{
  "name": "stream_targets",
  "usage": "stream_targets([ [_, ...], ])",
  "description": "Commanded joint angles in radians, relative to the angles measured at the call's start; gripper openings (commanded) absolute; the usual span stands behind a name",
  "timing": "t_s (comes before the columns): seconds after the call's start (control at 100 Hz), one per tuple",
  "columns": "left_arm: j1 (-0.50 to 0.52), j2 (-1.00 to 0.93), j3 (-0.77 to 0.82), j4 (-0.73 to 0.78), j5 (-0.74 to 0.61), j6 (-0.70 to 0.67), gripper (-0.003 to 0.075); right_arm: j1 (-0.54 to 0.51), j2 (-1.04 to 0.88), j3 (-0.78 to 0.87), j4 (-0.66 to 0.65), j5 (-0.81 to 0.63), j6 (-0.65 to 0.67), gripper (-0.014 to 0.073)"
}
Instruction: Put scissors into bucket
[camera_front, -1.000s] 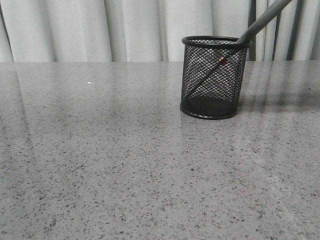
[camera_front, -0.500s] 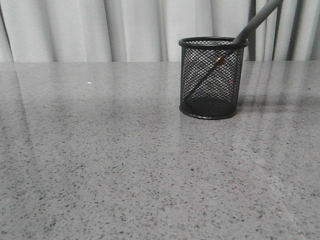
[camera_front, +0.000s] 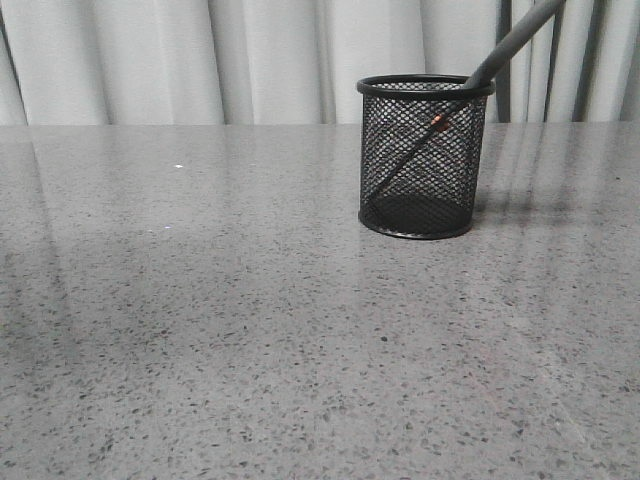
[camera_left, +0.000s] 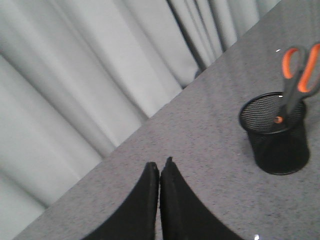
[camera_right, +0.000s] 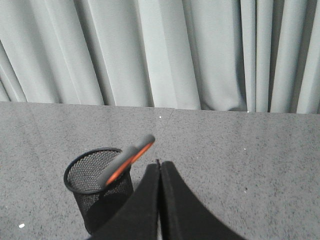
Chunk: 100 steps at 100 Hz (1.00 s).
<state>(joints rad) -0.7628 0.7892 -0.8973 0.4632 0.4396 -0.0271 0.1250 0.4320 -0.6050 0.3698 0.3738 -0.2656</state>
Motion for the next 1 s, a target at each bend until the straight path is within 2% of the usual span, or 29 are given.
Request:
stream_targets([
  [0.0,0.002,-0.102,0.173,0.006,-0.292,-0.082,-0.0021,-0.006,-0.1,0.068,0.01,-0.1,0.002,-0.0066],
  [0.11,0.002,-0.228,0.386,-0.01,-0.468,-0.143,-0.0021,-0.006,-0.234,0.174,0.01,-0.102,0.002,-0.0066],
  [0.21,0.002,-0.329,0.511,-0.085,-0.483,-0.143,-0.0021,-0.006,-0.333,0.256,0.014,-0.097,0.002,-0.0066],
  [0.36,0.002,-0.454,0.631,-0.117,-0.523,-0.143,-0.0021,-0.006,-0.401,0.319,0.014,-0.096,0.002,-0.0065],
  [0.5,0.002,-0.511,0.662,-0.117,-0.532,-0.143,-0.0021,-0.006,-0.402,0.333,0.014,-0.085,0.002,-0.0065],
  [0.99,0.002,-0.511,0.662,-0.117,-0.534,-0.143,-0.0021,-0.006,-0.402,0.333,0.016,-0.085,0.002,-0.0065],
])
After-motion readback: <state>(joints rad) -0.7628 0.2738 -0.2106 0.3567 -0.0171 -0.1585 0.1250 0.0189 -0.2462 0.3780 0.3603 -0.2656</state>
